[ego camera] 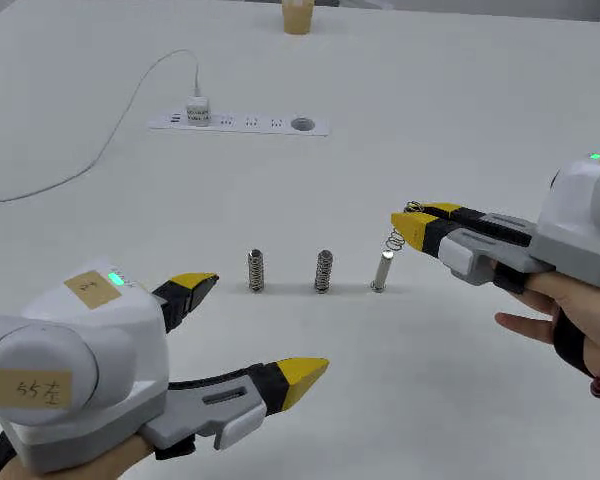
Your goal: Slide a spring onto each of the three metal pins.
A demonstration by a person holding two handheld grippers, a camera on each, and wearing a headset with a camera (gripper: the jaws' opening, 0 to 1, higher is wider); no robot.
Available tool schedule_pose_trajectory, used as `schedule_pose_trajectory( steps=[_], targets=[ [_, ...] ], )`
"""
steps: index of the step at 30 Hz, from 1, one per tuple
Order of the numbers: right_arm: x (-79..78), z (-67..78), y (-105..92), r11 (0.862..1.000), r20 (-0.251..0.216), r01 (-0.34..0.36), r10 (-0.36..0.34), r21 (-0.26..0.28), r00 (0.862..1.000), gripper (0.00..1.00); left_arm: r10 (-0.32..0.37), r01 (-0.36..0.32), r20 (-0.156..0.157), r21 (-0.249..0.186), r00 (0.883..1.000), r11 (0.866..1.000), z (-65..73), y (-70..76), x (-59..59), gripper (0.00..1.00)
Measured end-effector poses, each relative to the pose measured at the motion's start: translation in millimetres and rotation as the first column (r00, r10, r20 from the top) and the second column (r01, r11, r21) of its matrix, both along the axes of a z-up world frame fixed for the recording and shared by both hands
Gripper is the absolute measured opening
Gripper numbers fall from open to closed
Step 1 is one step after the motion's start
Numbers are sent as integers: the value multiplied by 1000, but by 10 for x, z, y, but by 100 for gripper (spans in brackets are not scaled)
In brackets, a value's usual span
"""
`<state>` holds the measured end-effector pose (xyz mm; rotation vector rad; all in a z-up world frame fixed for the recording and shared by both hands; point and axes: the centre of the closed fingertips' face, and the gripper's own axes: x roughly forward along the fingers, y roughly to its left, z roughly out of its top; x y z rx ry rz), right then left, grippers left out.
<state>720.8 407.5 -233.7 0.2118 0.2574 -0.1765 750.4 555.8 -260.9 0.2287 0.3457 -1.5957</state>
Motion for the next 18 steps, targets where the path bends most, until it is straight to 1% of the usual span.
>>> schedule_pose_trajectory(
  steps=[2,7,9,11,14,16,18],
  targets=[
    [1,-26,-13,1000,1,2,-2,12,1000,12,6,-6,-2,-1,1000,1000,0,-1,12,81],
    [5,-90,-54,1000,0,14,-14,7,1000,12,13,-13,-1,9,1000,1000,-25,8,31,82],
    [6,-127,-61,1000,-7,16,-16,5,1000,12,18,-18,-10,10,1000,1000,-33,12,30,83],
    [5,-142,-60,1000,-6,18,-17,5,1000,12,20,-20,-12,12,1000,1000,-41,17,26,84],
    [13,-152,-65,1000,-1,20,-20,1,1000,12,29,-29,0,11,1000,1000,-38,24,41,83],
    [17,-173,-74,1000,-10,20,-20,-8,1000,12,34,-34,-3,10,999,999,-37,24,47,84],
    [25,-176,-80,1000,-7,21,-21,-8,1000,12,31,-31,-5,15,999,999,-45,27,45,83]
  ],
)
